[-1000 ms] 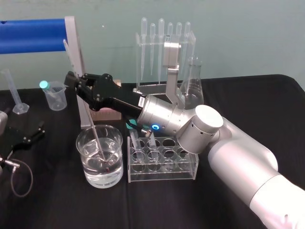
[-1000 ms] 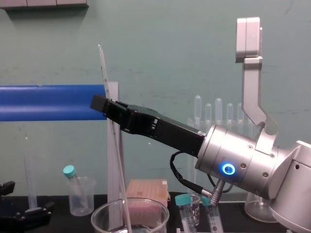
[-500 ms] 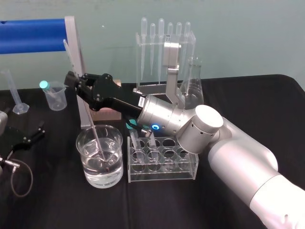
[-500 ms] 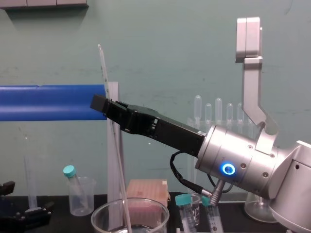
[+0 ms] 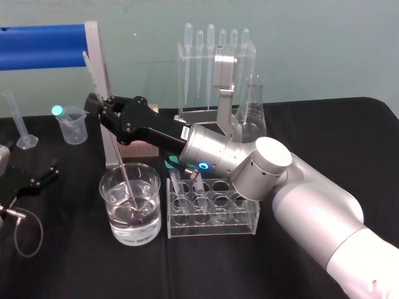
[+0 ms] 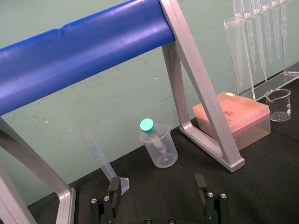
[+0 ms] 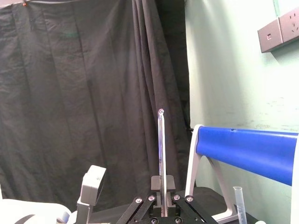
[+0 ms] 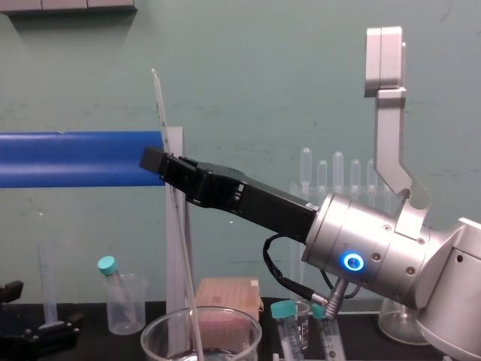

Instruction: Hold the thermometer with one hand and immerse one end into the beaker, then reinsert it into the test tube rack.

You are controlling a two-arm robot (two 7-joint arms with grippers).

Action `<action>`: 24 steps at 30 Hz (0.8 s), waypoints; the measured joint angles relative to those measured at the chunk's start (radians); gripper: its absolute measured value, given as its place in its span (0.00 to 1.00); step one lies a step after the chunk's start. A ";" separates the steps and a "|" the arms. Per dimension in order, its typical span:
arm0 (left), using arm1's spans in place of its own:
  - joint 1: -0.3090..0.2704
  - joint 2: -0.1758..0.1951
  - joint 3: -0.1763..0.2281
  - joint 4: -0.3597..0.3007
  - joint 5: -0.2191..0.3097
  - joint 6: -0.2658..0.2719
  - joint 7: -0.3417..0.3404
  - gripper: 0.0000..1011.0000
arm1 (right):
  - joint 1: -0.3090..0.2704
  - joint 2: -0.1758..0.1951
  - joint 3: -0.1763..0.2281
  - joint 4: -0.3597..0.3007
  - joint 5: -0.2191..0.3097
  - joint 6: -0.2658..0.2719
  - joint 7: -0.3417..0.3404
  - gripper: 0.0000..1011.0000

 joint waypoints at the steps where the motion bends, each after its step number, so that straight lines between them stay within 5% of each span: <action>1: 0.000 0.000 0.000 0.000 0.000 0.000 0.000 1.00 | 0.000 0.000 0.000 0.000 0.000 0.000 0.000 0.06; 24: 0.000 0.000 0.000 0.000 0.000 0.000 0.000 1.00 | 0.000 0.000 0.000 0.000 0.000 0.000 0.000 0.06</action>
